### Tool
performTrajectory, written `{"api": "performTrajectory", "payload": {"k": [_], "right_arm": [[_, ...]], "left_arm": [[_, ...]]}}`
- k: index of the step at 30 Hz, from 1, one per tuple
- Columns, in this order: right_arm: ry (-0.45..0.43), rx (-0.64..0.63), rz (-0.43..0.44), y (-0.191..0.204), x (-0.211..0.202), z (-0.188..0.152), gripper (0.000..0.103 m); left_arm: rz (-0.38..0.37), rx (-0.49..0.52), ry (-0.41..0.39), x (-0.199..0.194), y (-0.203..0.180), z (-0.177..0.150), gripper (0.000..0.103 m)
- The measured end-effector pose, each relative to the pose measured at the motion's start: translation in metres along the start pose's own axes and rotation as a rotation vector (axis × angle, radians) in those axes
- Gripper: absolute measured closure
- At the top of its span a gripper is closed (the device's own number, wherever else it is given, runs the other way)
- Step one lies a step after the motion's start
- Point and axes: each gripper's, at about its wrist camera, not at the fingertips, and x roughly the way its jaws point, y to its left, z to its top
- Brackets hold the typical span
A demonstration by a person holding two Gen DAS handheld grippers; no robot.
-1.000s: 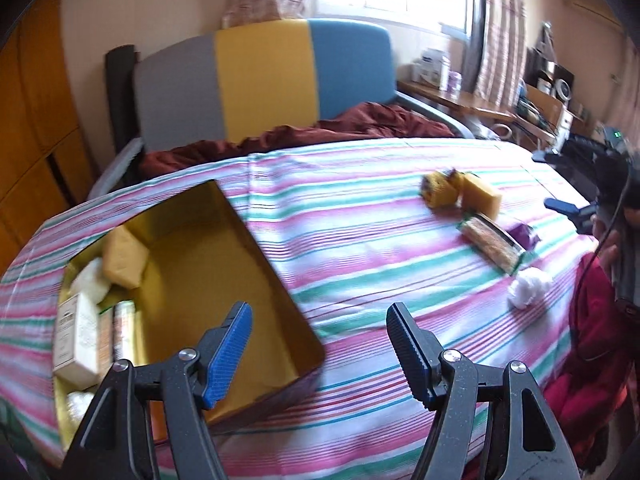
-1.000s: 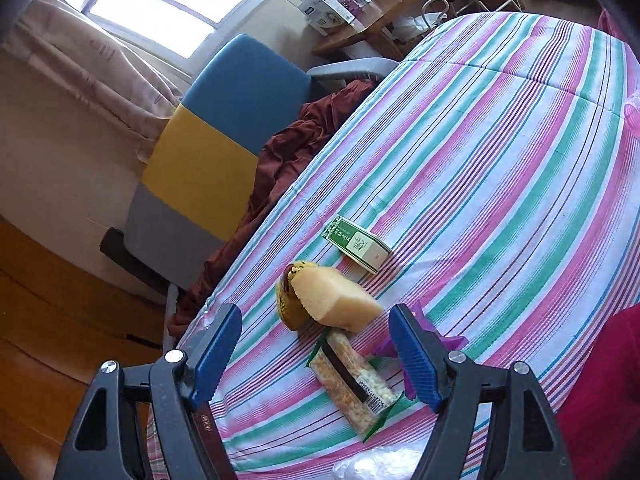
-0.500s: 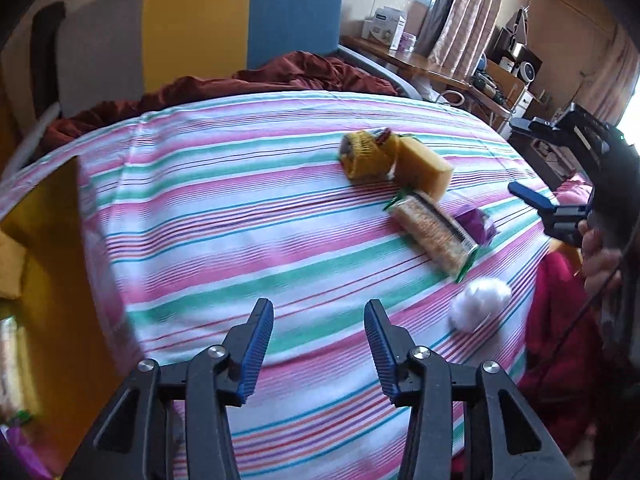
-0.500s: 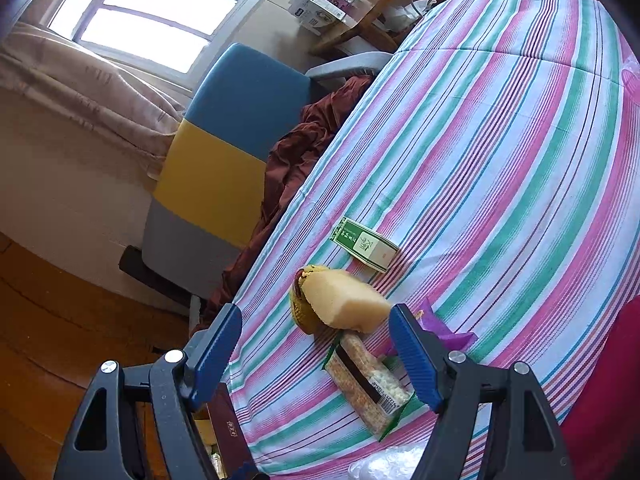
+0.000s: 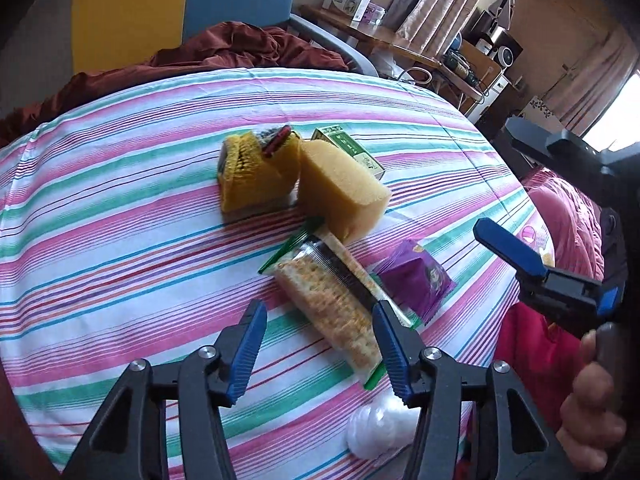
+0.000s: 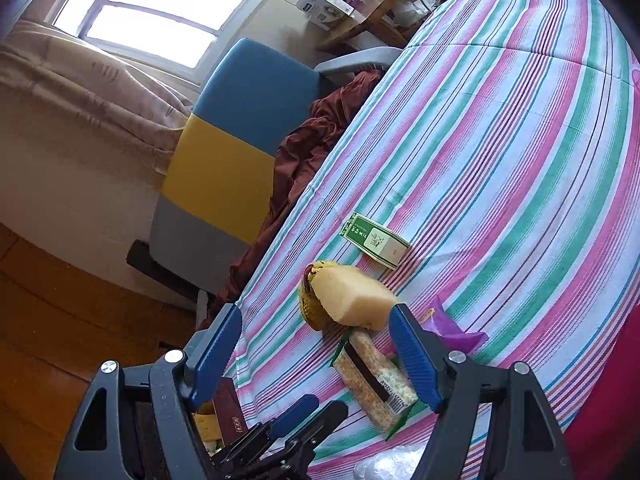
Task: Organize objects
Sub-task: 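Grasp the second wrapped cracker packet with the left tool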
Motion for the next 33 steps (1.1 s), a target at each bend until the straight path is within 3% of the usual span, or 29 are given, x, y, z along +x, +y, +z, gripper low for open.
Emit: {"api": "performTrajectory", "payload": {"k": [3, 7, 11, 12, 13, 16, 23, 27, 33], "right_arm": [[0.008, 0.007, 0.011, 0.0, 0.001, 0.0, 0.026], [0.017, 0.008, 0.025, 0.0, 0.002, -0.001, 0.026], [0.02, 0.016, 0.035, -0.001, 0.002, 0.0, 0.026], [0.018, 0.019, 0.036, -0.002, 0.001, 0.0, 0.026], [0.018, 0.021, 0.037, -0.002, 0.001, 0.0, 0.026], [0.023, 0.018, 0.033, -0.002, 0.002, 0.0, 0.026], [0.027, 0.01, 0.006, -0.001, 0.004, 0.0, 0.026], [0.042, -0.009, -0.021, 0.001, 0.007, -0.001, 0.026], [0.151, -0.054, -0.057, 0.007, 0.025, -0.006, 0.026]], "left_arm": [[-0.015, -0.027, 0.014, 0.01, -0.006, 0.01, 0.036], [0.023, -0.044, 0.055, 0.034, -0.011, 0.018, 0.032], [0.077, 0.007, 0.053, 0.046, -0.016, 0.015, 0.035], [0.091, 0.033, 0.046, 0.045, -0.016, 0.013, 0.041], [0.107, 0.064, 0.032, 0.041, -0.016, 0.009, 0.05], [0.075, 0.088, 0.016, 0.03, -0.001, -0.001, 0.059], [0.106, 0.102, -0.039, -0.012, 0.045, -0.041, 0.059], [0.113, 0.092, -0.073, -0.042, 0.068, -0.081, 0.059], [0.117, 0.075, -0.121, -0.056, 0.072, -0.11, 0.059]]}}
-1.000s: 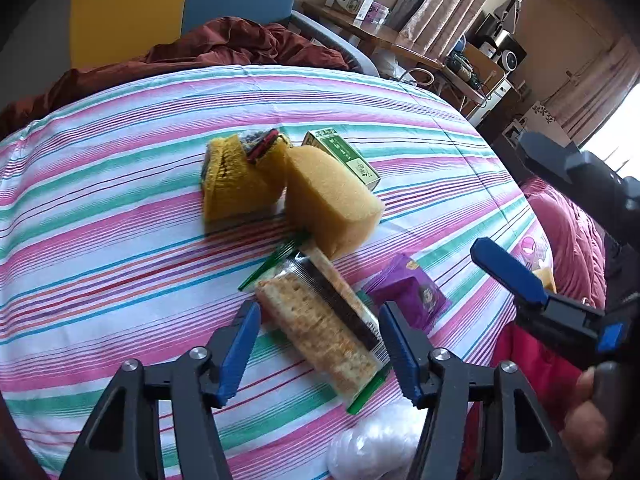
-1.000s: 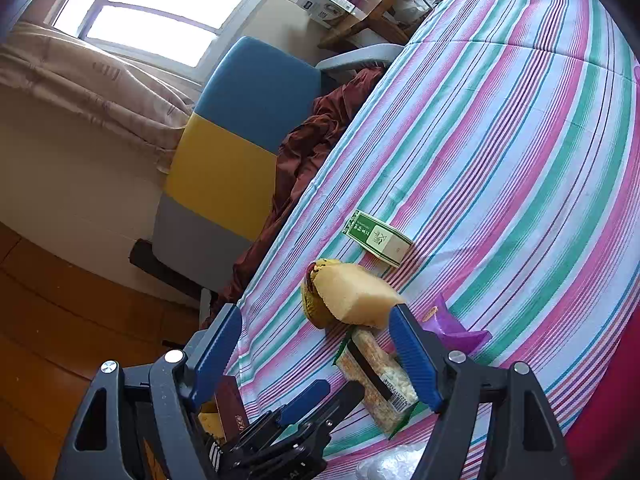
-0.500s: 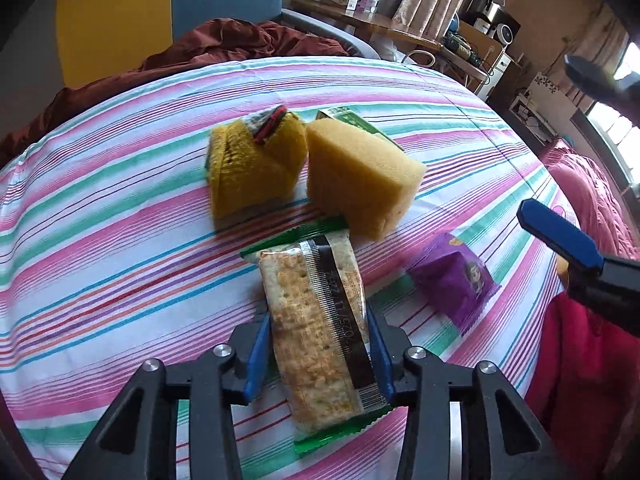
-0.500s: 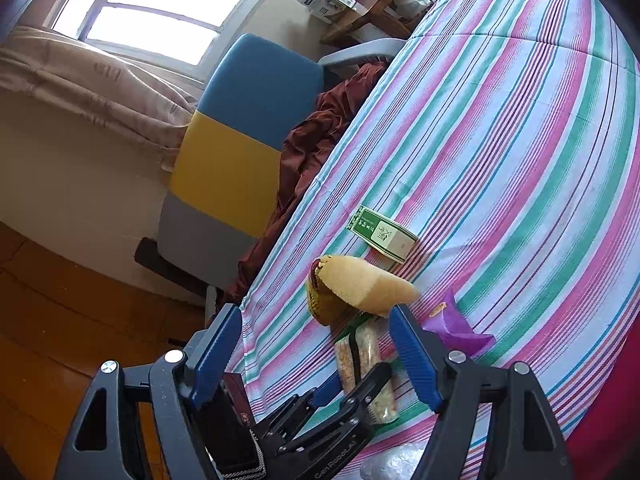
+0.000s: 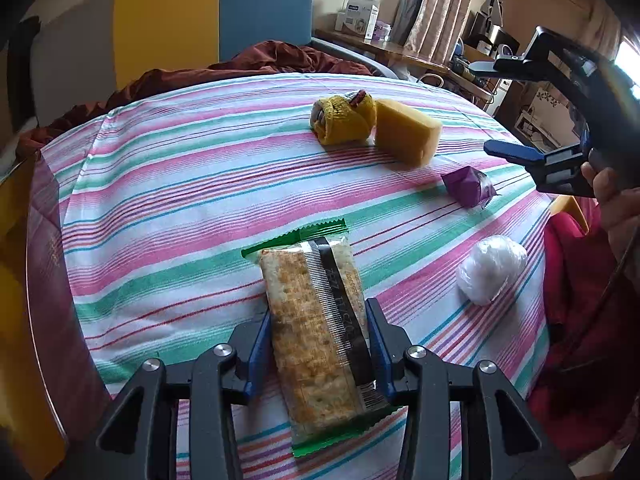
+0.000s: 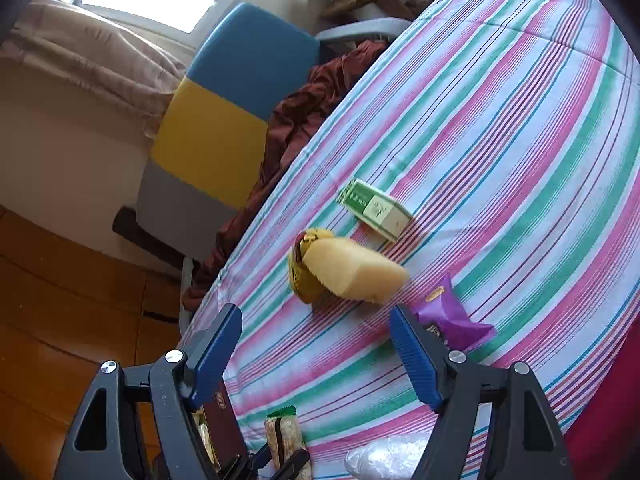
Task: Organize objects
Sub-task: 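Grasp the second wrapped cracker packet with the left tool, then grasp the clear plastic bag with the right tool while the left tool holds the cracker packet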
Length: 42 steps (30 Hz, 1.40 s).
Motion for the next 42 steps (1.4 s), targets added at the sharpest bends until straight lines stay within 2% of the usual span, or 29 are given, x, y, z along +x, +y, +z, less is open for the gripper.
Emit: {"api": "performTrajectory", "payload": {"k": [2, 7, 13, 16, 22, 25, 28, 36, 42], "right_arm": [[0.062, -0.02, -0.024, 0.004, 0.009, -0.003, 0.026], [0.224, -0.154, -0.15, 0.03, 0.024, -0.021, 0.026], [0.47, -0.398, -0.397, 0.059, 0.038, -0.056, 0.026], [0.501, -0.515, -0.571, 0.059, 0.043, -0.068, 0.026], [0.577, -0.484, -0.659, 0.029, 0.064, -0.078, 0.026], [0.585, -0.492, -0.657, 0.02, 0.071, -0.081, 0.036], [0.531, -0.515, -0.621, 0.028, 0.07, -0.078, 0.041], [0.323, -0.523, -0.453, 0.035, 0.094, -0.07, 0.04], [0.313, -0.565, -0.464, 0.043, 0.099, -0.064, 0.04]], "left_arm": [[-0.007, -0.013, 0.006, 0.002, -0.001, 0.003, 0.059], [0.01, 0.023, -0.029, 0.002, -0.008, -0.002, 0.059], [-0.02, 0.009, -0.039, 0.0, -0.003, -0.003, 0.059], [-0.031, -0.001, -0.044, 0.0, -0.001, -0.004, 0.059], [-0.044, -0.003, -0.05, -0.001, 0.001, -0.006, 0.059], [-0.045, -0.003, -0.053, -0.001, 0.001, -0.006, 0.059], [-0.041, -0.004, -0.062, -0.001, 0.001, -0.008, 0.059], [-0.036, -0.001, -0.077, -0.001, 0.0, -0.01, 0.058], [-0.021, 0.008, -0.095, -0.001, -0.002, -0.013, 0.058]]}}
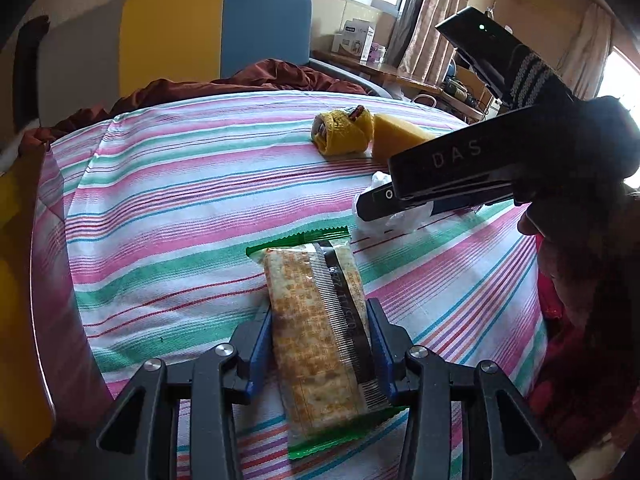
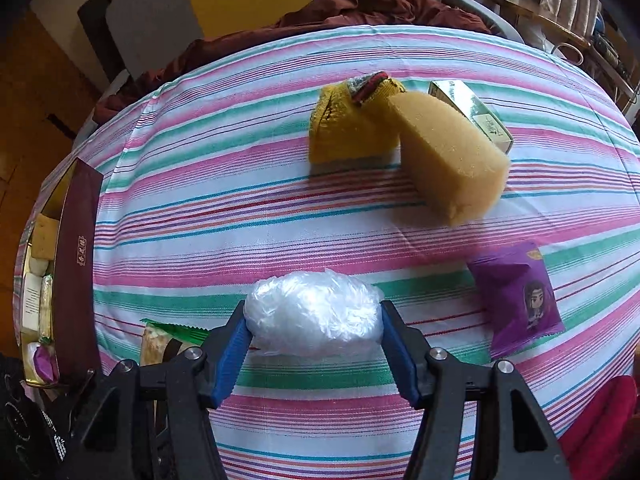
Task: Organize objects
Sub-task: 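Grasp the clear plastic bag with the right tool while the left tool holds the cracker packet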
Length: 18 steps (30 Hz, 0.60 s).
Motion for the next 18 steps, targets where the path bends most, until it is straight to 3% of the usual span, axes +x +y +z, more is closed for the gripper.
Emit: {"api": "performTrajectory", "payload": {"k": [11, 18], "right_arm": [[0.003, -0.006, -0.015, 0.014, 0.003, -0.001, 0.04], [0.005, -0.041, -0.043, 0.02, 0.006, -0.002, 0.039]], "left_arm": [[0.046, -0.034, 0.039, -0.006, -0.006, 0.006, 0.06], [0.069, -0.023, -0.036, -0.043, -0.013, 0.016, 0.06]]}}
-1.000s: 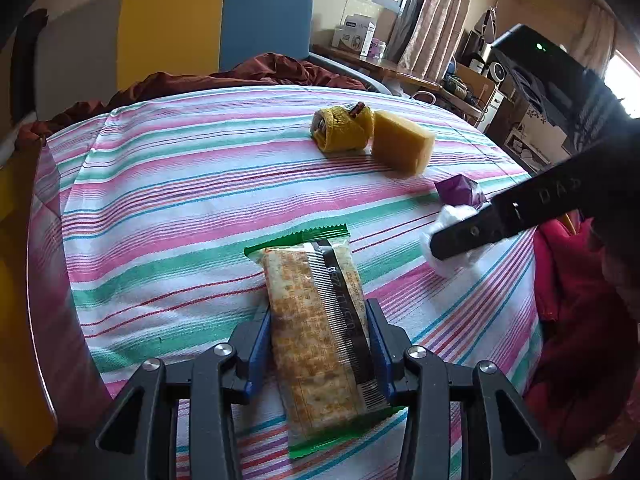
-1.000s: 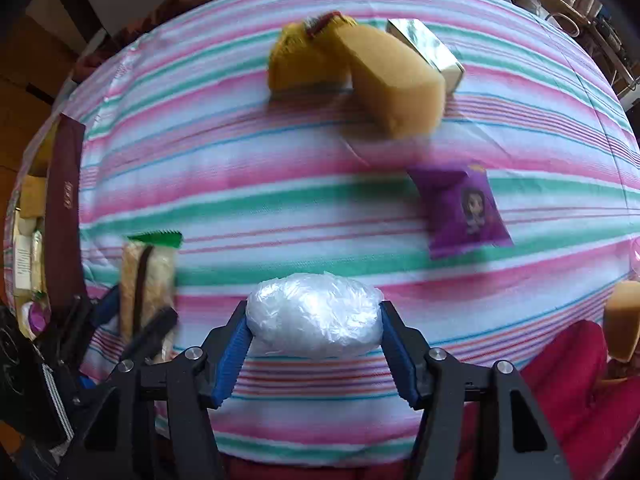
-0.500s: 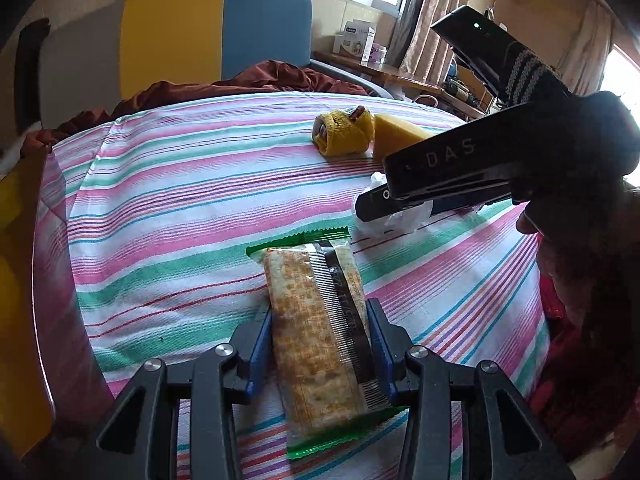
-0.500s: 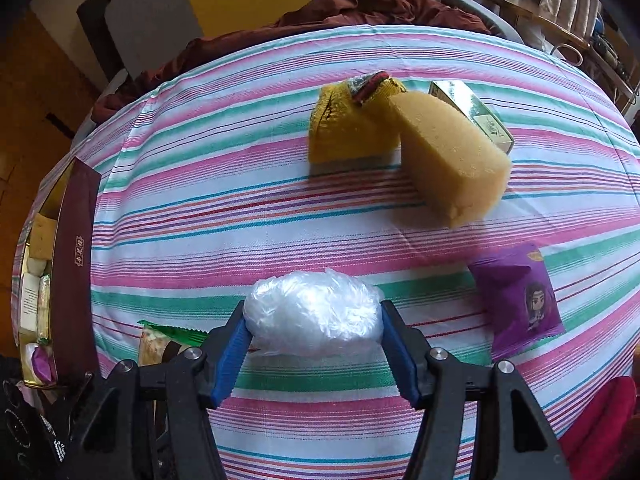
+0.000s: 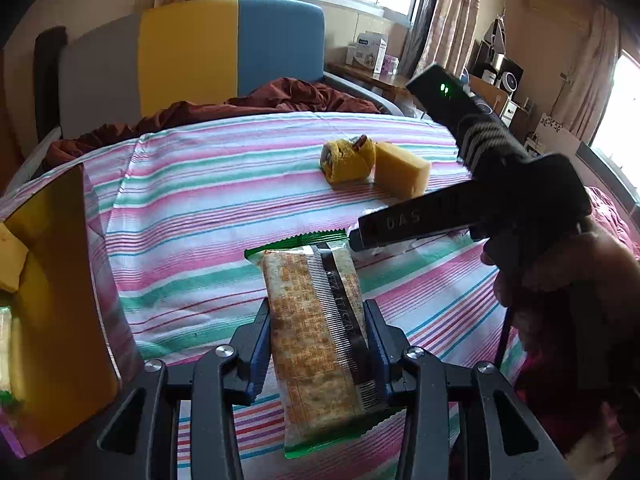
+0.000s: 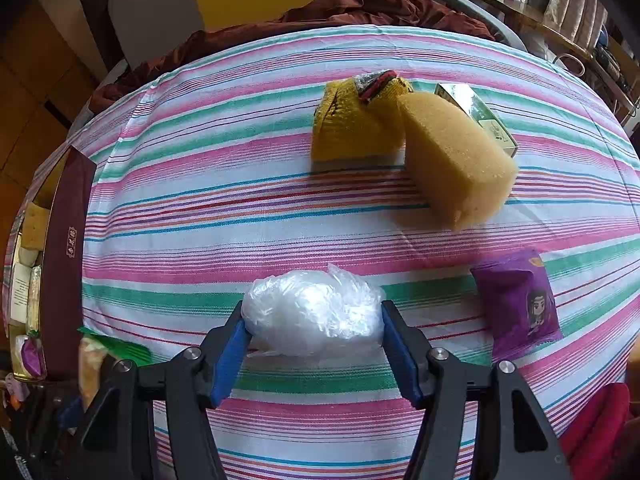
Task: Organize objects
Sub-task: 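Carry the cracker packet into the gold box and lower it with the left tool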
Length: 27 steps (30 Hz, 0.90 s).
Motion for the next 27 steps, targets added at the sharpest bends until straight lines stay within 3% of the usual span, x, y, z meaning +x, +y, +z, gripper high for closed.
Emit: {"api": "performTrajectory", "payload": {"k": [5, 13, 27], "right_arm": [[0.01, -0.026, -0.027, 0.003, 0.004, -0.001, 0.038], [0.011, -0.047, -0.055, 0.004, 0.005, -0.003, 0.038], [0.006, -0.073, -0.085, 0.017, 0.016, -0.002, 0.038]], "left_arm": [[0.046, -0.022, -0.073, -0.032, 0.009, 0.008, 0.06], [0.158, -0.092, -0.119, -0.067, 0.043, 0.008, 0.06], [0.296, -0.23, -0.139, -0.095, 0.108, -0.016, 0.06]]}}
